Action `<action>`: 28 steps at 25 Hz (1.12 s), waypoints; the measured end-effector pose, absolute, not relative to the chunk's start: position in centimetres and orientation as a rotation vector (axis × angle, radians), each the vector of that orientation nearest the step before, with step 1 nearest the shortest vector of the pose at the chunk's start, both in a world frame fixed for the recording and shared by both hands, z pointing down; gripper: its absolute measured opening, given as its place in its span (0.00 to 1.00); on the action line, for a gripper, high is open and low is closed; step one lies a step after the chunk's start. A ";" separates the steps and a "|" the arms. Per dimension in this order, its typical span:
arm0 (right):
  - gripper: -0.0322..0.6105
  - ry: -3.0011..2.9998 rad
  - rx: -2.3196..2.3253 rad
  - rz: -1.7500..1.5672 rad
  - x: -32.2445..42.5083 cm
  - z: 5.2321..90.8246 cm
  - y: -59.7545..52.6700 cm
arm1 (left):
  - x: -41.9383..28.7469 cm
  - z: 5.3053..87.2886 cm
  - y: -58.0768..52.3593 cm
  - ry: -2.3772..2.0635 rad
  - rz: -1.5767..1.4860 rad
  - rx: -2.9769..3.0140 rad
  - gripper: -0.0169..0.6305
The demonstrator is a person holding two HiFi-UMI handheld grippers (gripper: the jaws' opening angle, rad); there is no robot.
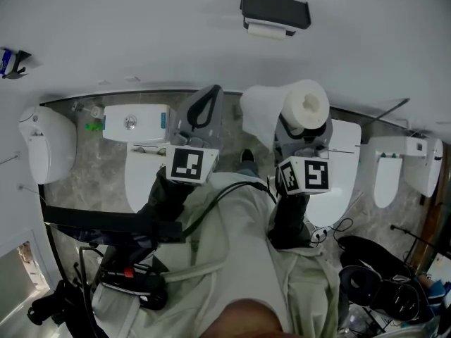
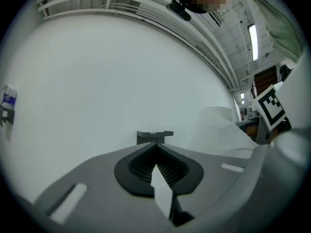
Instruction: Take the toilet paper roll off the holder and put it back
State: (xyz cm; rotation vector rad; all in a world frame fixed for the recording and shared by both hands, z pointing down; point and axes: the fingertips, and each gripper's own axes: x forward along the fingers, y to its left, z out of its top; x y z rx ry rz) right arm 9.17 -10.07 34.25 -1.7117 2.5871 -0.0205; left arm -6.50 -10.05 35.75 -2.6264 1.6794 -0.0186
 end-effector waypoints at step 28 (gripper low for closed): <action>0.79 2.414 -1.715 0.533 11.5 22.1 -26.4 | -10.8 35.7 -10.2 1.857 0.053 -2.515 0.04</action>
